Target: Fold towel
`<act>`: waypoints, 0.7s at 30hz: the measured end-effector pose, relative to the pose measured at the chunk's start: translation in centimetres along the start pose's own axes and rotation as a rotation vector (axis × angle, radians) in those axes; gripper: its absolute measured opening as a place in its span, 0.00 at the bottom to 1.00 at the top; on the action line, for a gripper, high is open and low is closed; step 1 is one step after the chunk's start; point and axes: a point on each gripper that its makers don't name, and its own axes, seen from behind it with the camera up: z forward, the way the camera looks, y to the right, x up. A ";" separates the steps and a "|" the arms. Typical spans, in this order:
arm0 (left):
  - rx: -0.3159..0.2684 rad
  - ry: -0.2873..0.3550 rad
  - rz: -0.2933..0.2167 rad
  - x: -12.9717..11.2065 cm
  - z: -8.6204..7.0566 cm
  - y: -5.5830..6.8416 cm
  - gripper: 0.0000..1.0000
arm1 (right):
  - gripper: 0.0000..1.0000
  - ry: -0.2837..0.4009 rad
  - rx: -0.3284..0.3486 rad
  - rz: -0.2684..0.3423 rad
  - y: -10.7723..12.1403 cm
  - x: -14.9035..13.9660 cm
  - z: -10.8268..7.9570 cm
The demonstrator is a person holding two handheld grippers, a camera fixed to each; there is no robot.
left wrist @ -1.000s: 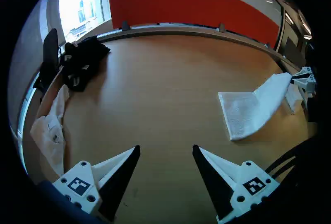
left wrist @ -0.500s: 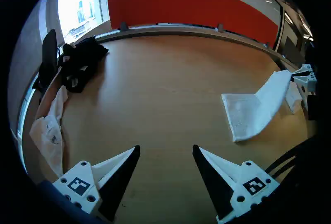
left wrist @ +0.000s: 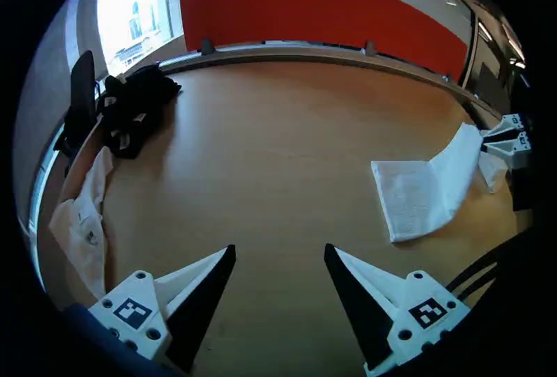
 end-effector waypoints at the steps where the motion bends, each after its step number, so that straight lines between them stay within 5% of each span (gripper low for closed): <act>1: 0.000 0.000 -0.001 0.0 0.0 0.0 0.94 | 0.04 0.000 0.007 0.001 -0.3 0.0 0.3; 21: 0.007 0.005 -0.024 0.4 -0.4 -1.1 0.94 | 0.04 -0.008 0.125 -0.022 -4.8 1.4 4.4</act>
